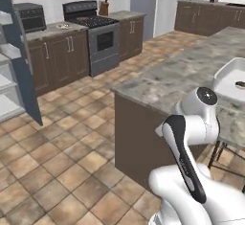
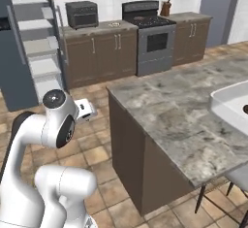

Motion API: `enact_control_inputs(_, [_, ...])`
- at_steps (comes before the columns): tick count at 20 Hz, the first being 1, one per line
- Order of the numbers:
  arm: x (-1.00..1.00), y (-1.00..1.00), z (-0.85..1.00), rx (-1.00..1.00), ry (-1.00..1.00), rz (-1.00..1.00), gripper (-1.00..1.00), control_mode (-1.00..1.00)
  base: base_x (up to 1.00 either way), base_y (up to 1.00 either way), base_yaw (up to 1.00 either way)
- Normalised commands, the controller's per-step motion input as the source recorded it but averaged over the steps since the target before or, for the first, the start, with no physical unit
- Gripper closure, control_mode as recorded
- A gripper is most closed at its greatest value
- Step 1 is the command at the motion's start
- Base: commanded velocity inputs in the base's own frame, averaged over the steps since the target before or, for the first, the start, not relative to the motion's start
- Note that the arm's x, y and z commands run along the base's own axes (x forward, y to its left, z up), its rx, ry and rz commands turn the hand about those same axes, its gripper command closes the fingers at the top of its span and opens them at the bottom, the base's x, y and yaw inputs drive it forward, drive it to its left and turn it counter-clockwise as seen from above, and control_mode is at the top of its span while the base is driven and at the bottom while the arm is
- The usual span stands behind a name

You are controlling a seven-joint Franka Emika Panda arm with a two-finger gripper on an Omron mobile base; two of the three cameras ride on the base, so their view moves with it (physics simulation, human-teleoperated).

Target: Place the cold items (potato and kiwi) from the fridge in one tupperware on the dining counter. Place the warm items (kebab skewer and hot dog) in the stove area in another tupperware.

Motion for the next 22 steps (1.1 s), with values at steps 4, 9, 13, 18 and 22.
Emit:
enact_control_inputs(4, [0.00, 0.00, 0.00, 0.00, 0.00, 0.00, -1.00, 1.00, 0.66, 1.00, -0.33])
enact_control_inputs(9, [0.00, 0.00, 0.00, 0.00, 0.00, 0.00, -1.00, 1.00, 0.62, 1.00, -0.32])
enact_control_inputs(13, [0.00, 0.00, 0.00, 0.00, 0.00, 0.00, -1.00, 1.00, 0.58, 1.00, -0.31])
enact_control_inputs(18, [0.00, 0.00, 0.00, 0.00, 0.00, 0.00, -1.00, 1.00, 0.55, 1.00, -0.30])
enact_control_inputs(22, [0.00, 0.00, 0.00, 0.00, 0.00, 0.00, -1.00, 1.00, 0.55, 1.00, -0.29])
